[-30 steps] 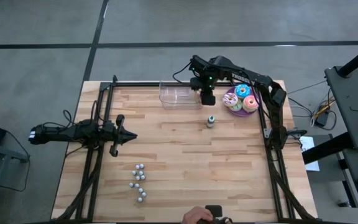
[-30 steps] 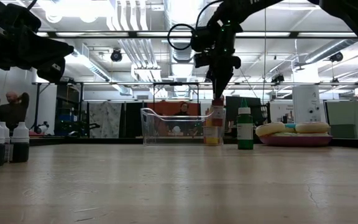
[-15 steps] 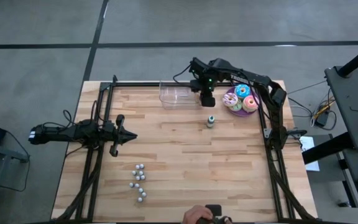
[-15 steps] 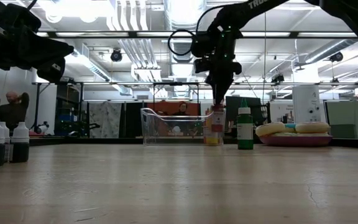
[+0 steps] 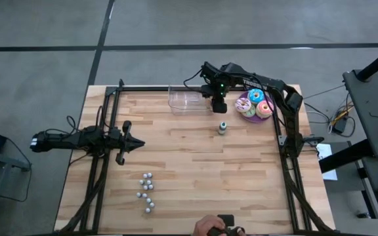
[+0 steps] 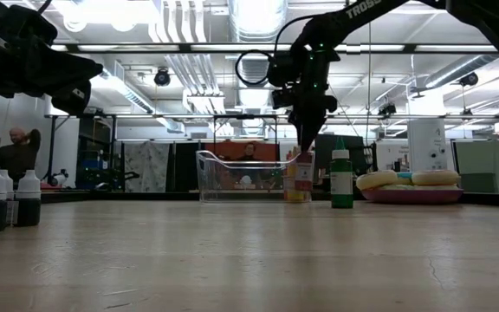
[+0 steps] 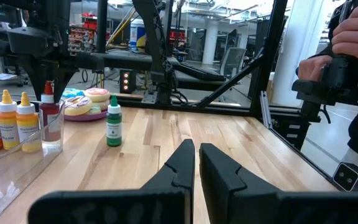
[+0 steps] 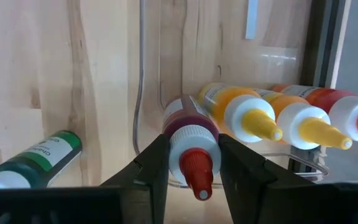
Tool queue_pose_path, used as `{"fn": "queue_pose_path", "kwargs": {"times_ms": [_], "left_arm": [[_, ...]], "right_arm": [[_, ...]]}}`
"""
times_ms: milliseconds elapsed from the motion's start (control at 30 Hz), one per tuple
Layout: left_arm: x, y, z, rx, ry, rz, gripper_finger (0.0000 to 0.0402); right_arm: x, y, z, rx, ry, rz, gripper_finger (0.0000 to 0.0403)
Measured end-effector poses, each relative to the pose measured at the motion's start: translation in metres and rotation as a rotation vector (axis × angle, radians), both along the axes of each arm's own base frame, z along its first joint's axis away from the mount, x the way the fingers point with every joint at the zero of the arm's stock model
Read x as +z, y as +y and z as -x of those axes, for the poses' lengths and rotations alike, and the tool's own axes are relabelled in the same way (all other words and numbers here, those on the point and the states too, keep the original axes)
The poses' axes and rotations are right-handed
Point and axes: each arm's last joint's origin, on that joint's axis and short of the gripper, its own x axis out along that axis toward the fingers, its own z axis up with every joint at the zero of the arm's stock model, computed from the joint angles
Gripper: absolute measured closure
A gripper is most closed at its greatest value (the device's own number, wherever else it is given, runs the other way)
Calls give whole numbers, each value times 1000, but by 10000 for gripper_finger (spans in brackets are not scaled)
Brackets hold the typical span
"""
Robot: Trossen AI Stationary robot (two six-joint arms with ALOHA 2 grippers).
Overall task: Pick & Place food coloring
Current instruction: Put the large red food coloring bottle into the transparent bin
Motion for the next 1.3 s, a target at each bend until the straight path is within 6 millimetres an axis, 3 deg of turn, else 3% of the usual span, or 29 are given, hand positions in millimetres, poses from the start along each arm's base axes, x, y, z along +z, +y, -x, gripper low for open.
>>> {"fn": "queue_pose_path", "kwargs": {"times_ms": [1100,1300], "left_arm": [[0,0,0,0,0,0,402],[0,0,0,0,0,0,402]], "right_arm": [[-3,0,-1,25,-20,-9,295],[-3,0,-1,24,-19,-10,268]]}}
